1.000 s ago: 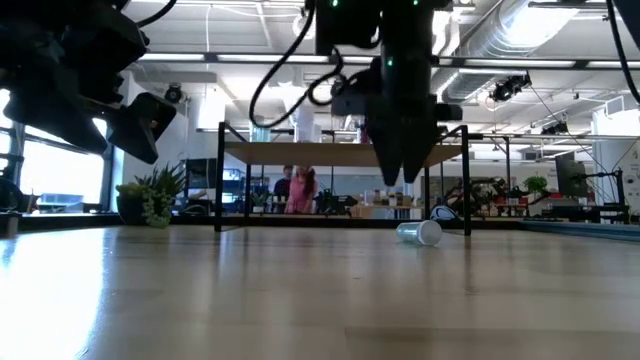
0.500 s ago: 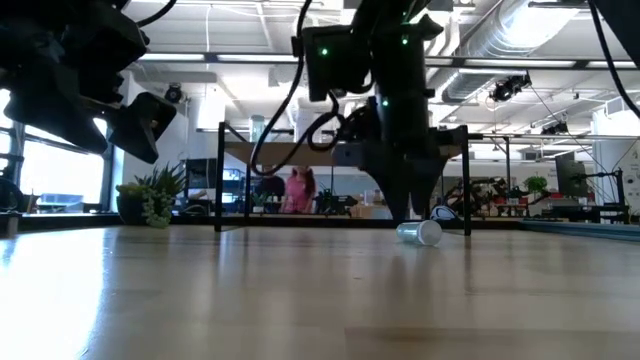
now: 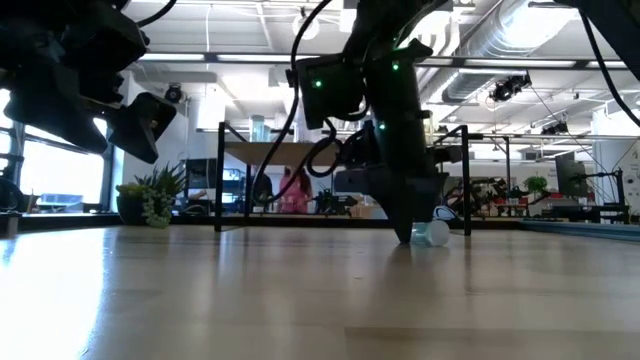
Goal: Pick and place medicine bottles onto shelf by color
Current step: Put the green pill bottle on the shelf aligned with the other green pill bottle
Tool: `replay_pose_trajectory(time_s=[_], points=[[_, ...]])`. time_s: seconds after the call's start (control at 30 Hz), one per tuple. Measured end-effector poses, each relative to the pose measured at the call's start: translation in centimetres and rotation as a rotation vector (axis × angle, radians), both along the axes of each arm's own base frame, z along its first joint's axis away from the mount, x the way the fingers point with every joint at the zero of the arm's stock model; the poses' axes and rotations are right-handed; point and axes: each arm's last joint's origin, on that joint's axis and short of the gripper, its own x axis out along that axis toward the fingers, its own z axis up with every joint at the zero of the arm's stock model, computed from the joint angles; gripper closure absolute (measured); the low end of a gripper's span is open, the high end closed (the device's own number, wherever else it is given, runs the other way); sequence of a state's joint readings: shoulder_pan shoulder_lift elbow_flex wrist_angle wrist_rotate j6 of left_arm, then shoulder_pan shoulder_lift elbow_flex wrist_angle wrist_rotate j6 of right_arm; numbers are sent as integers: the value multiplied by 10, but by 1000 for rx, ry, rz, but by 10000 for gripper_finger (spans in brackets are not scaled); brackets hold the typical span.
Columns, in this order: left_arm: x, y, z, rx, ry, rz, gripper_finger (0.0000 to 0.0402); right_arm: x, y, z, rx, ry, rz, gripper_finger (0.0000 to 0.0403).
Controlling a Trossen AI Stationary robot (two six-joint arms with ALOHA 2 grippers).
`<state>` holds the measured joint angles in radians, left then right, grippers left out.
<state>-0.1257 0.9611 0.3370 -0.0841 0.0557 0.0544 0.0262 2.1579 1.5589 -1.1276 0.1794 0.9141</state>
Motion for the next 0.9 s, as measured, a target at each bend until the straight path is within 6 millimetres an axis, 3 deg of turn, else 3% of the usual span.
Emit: replay_pose_trajectory(time_s=[0.3, 0.5, 0.67, 0.9], points=[[0, 0, 0, -59, 11, 51, 167, 0, 1, 0, 28, 8, 64, 313], [0, 0, 0, -128, 19, 110, 167, 1, 6, 0, 42, 9, 159, 322], [0, 0, 1, -209, 34, 180, 167, 12, 20, 9, 68, -39, 267, 322], [1, 0, 1, -314, 44, 267, 167, 33, 51, 38, 58, -188, 494, 324]])
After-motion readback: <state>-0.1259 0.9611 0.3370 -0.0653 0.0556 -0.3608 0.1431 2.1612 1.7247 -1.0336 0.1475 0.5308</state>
